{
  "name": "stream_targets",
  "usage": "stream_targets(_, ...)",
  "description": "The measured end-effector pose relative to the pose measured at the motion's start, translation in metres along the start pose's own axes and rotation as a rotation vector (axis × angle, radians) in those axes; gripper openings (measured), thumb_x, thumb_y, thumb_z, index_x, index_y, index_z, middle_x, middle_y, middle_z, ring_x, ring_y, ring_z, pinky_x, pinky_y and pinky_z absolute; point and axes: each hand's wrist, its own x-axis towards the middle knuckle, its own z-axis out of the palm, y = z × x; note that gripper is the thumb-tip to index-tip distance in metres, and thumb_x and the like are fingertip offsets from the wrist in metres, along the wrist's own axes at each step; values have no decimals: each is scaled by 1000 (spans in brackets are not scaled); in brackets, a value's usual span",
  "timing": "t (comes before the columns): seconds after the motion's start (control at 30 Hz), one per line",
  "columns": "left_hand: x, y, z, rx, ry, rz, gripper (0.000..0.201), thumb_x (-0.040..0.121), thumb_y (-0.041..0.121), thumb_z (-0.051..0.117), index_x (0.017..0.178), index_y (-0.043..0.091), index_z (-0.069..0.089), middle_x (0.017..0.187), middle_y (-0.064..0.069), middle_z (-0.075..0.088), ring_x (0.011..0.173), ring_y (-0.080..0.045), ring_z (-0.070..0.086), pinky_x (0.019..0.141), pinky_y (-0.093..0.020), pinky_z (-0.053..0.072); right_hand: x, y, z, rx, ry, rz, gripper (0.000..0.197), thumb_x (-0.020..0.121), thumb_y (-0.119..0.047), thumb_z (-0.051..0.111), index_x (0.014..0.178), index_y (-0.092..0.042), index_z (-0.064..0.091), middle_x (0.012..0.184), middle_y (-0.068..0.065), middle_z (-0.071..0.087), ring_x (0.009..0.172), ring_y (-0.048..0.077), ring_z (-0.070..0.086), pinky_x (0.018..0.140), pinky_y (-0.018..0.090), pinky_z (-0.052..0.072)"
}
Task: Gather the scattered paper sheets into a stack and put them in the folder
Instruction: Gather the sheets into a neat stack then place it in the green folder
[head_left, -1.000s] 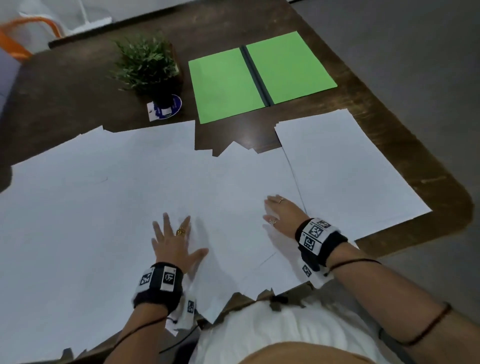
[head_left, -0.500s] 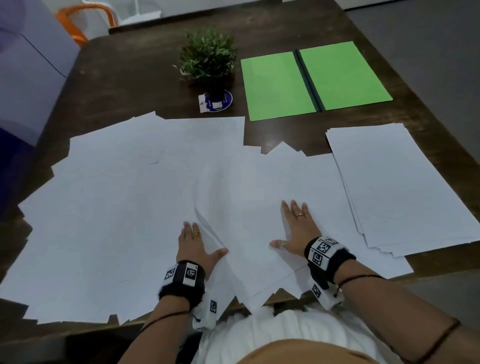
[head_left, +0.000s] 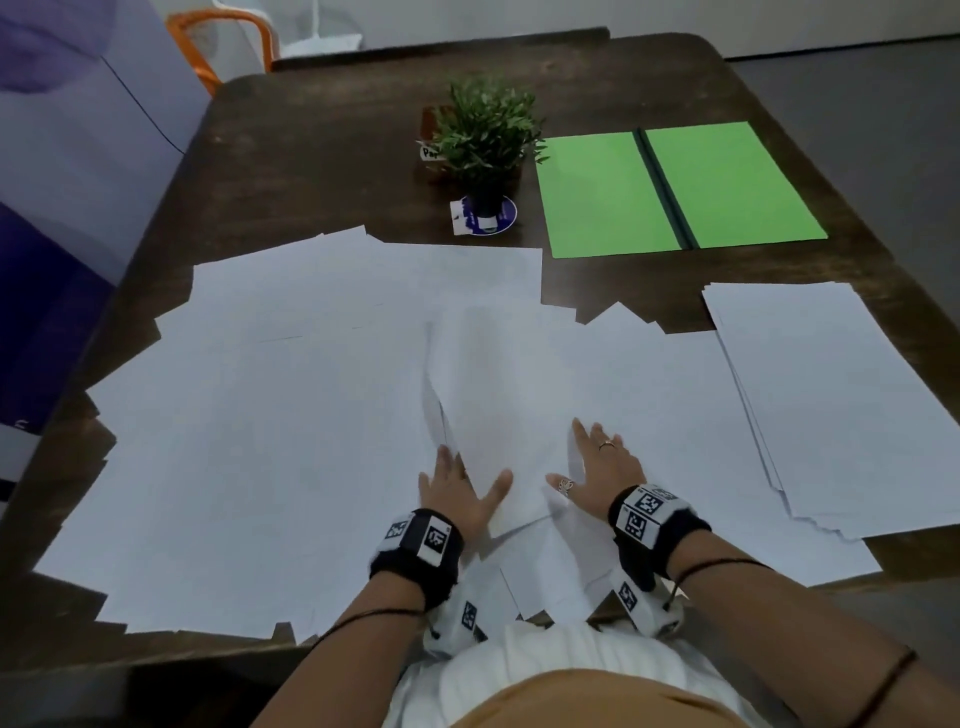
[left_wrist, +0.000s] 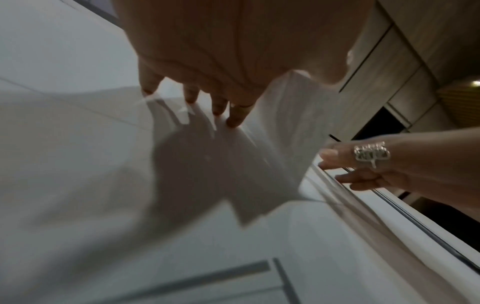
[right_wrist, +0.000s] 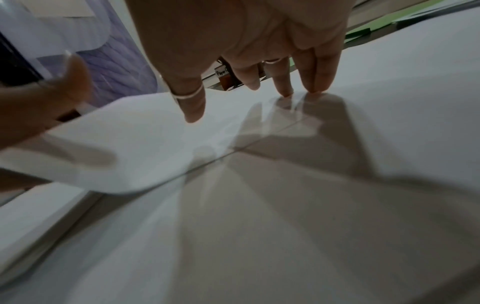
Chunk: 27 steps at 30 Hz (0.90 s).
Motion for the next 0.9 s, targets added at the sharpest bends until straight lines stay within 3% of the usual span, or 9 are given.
stream_targets(0.13,6,6,11,92,11,11,102,78,80,29,149,20,-12,158,3,-11,143,-28,-18,115,-55,-1,2,3,-7,238,101,36,89,88,-55,51,150,-18,-1,157,9,11,144,23,14,114,37,20)
stream_targets(0.27,3,4,12,154,9,31,106,78,79,34,148,17,-13,158,0,-11,142,-30,-22,114,-55,-3,13,14,-25,614,212,197,66,90,-35,59,143,-8,31,146,16,32,134,27,33,107,30,27)
stream_targets(0.47,1,1,13,122,27,75,107,76,77,42,148,21,-14,158,2,-11,140,-28,-28,112,-55,-12,25,19,-28,461,78,291,51,93,-38,53,132,-6,47,137,16,45,131,27,37,105,31,30)
stream_targets(0.63,3,-9,15,196,14,123,128,61,85,46,145,20,-24,153,-4,-28,134,-19,-39,107,-55,-24,23,27,-37,375,158,357,51,88,-40,59,128,-10,49,134,17,40,122,34,44,104,38,36)
stream_targets(0.73,5,-9,6,256,-20,98,132,61,84,50,145,16,-25,153,-5,-27,136,-21,-35,106,-57,-23,18,39,-39,452,157,376,49,90,-36,58,128,-7,48,134,18,41,121,33,46,100,35,36)
stream_targets(0.9,10,-7,3,195,26,101,134,55,80,60,147,23,-19,156,8,-16,141,-22,-25,108,-65,-12,8,47,-29,515,112,345,46,92,-32,56,127,-4,48,134,18,38,117,30,48,96,28,36)
